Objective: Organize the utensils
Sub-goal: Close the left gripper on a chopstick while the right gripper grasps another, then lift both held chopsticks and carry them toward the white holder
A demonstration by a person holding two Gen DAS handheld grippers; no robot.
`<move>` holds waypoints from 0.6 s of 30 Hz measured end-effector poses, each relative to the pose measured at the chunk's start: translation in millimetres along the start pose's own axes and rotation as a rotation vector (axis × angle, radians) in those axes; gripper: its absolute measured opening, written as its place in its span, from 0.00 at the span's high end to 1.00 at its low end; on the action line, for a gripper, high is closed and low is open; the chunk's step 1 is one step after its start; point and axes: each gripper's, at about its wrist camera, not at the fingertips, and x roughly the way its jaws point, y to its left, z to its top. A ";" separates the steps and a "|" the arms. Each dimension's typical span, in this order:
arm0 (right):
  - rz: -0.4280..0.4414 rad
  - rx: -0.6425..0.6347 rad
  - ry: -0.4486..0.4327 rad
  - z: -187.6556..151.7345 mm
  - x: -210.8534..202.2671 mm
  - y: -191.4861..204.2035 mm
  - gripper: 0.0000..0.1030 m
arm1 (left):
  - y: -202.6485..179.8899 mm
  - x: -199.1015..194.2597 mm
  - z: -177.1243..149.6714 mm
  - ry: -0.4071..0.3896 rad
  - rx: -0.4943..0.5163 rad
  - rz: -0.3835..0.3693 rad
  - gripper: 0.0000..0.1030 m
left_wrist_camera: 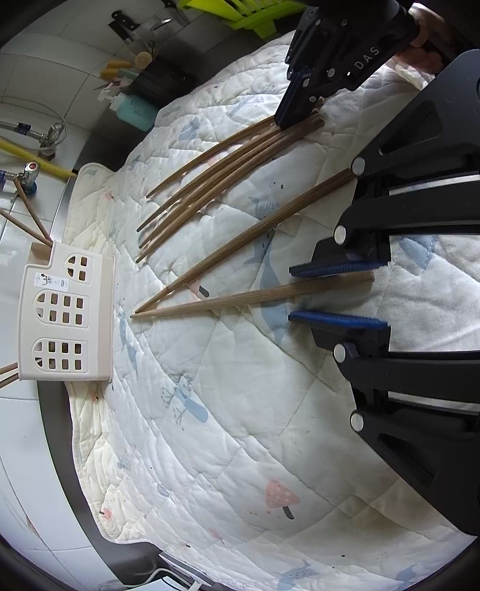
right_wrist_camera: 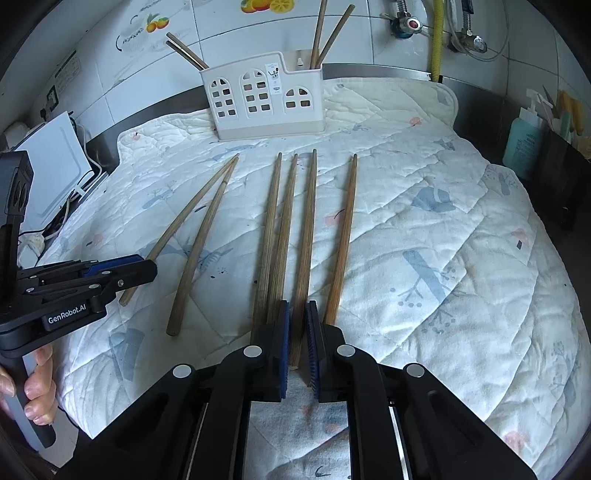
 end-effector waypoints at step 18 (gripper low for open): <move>-0.046 -0.102 -0.261 52.1 -76.5 14.3 0.93 | 18.6 -46.7 24.7 -0.126 0.009 -0.035 0.95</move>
